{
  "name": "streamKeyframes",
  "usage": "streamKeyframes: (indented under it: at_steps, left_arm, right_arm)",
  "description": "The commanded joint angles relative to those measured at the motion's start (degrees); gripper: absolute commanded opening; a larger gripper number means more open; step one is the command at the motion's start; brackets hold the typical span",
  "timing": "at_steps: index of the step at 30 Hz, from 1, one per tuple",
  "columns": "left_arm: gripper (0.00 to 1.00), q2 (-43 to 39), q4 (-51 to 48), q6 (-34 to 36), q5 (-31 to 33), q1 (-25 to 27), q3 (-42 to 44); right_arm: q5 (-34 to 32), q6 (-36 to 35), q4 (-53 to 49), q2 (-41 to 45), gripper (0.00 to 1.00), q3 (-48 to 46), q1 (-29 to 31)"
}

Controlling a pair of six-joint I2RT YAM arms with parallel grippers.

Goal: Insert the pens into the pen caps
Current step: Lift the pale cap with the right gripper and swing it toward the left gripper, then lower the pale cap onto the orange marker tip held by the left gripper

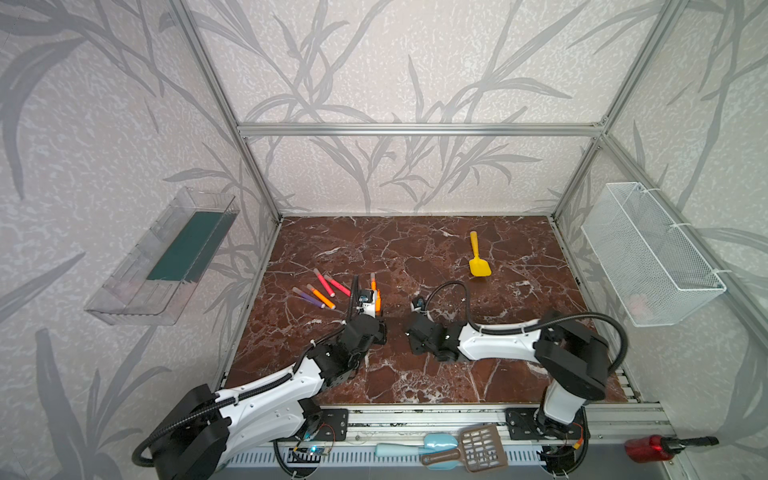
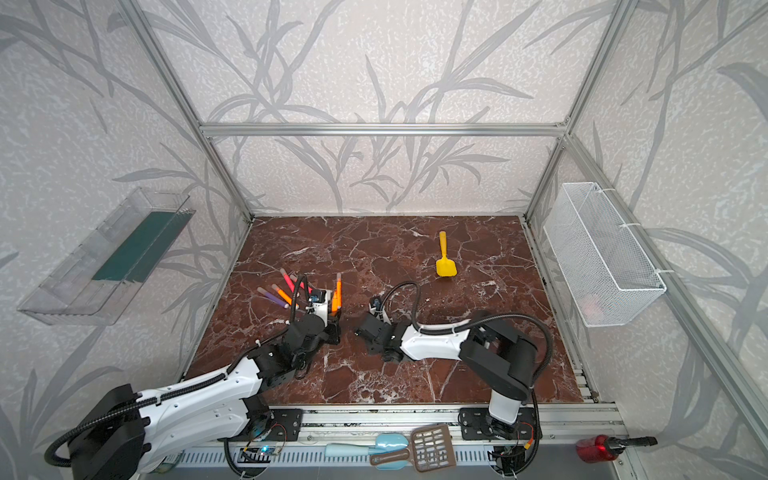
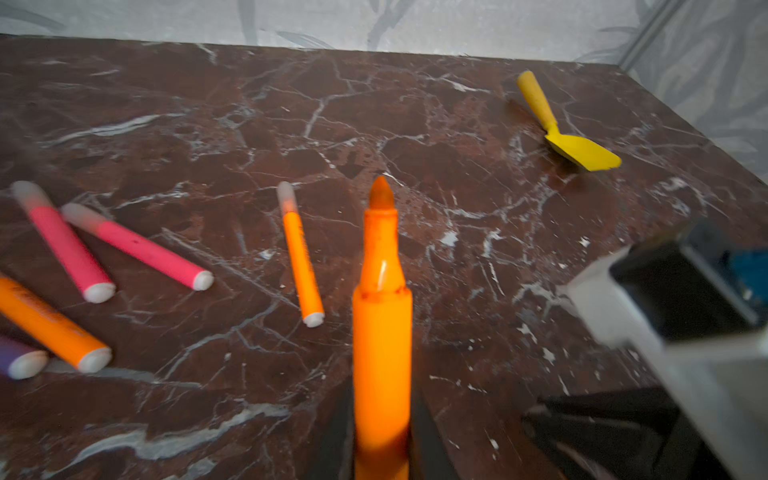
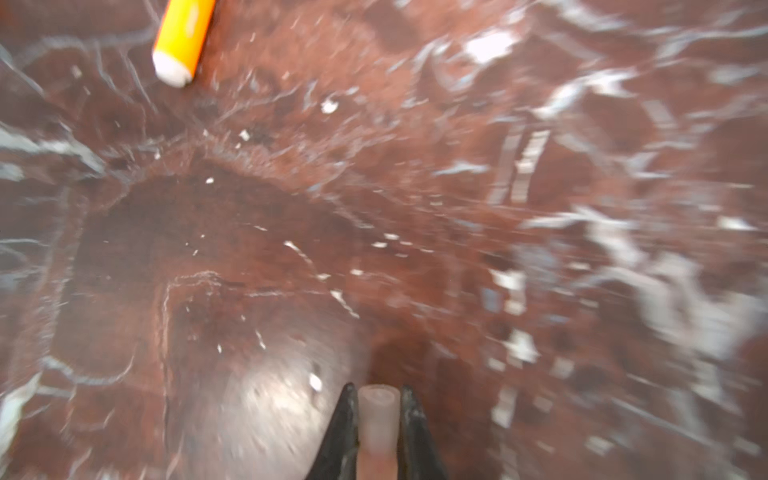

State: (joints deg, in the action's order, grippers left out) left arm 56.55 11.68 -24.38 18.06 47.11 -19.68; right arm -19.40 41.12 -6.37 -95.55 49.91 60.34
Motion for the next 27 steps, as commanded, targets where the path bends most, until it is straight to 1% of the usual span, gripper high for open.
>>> streamKeyframes:
  at_steps: [1, 4, 7, 9, 13, 19, 24, 27]
  left_arm:
    - [0.0, -1.62, 7.55, 2.95, -13.64, 0.03, 1.5]
    - [0.0, -2.45, 9.99, 2.79, -18.04, 0.07, 2.05]
    - [0.0, -2.8, 13.66, 2.28, -22.25, 0.22, 2.98]
    - [0.0, -2.76, 17.07, 1.53, -24.57, 0.39, 4.05]
    - [0.0, -2.77, 21.24, -0.09, -27.42, 0.74, 5.04]
    - [0.0, -2.77, 22.98, -0.85, -27.48, 1.14, 5.45]
    - [0.0, -1.81, 24.12, -1.34, -27.68, 1.34, 5.34]
    - [0.0, -1.12, 24.4, -1.45, -27.31, 1.42, 5.19]
  right_arm:
    - [-0.1, 0.98, 6.53, 11.89, 0.01, -4.98, -4.48]
    - [-2.25, 0.92, 13.17, 20.45, 0.0, -10.44, -5.95]
    - [0.22, 0.97, 21.96, 25.41, 0.0, -14.64, -7.77]
    - [1.92, 0.83, 26.16, 26.78, 0.0, -15.53, -8.31]
    - [5.12, -0.35, 31.87, 26.86, 0.0, -14.53, -8.3]
    - [8.76, -1.51, 36.01, 24.18, 0.0, -11.23, -8.35]
    - [13.2, -1.16, 40.52, 21.07, 0.0, -10.2, -8.31]
    - [14.29, -1.65, 41.79, 20.33, 0.0, -9.85, -8.31]
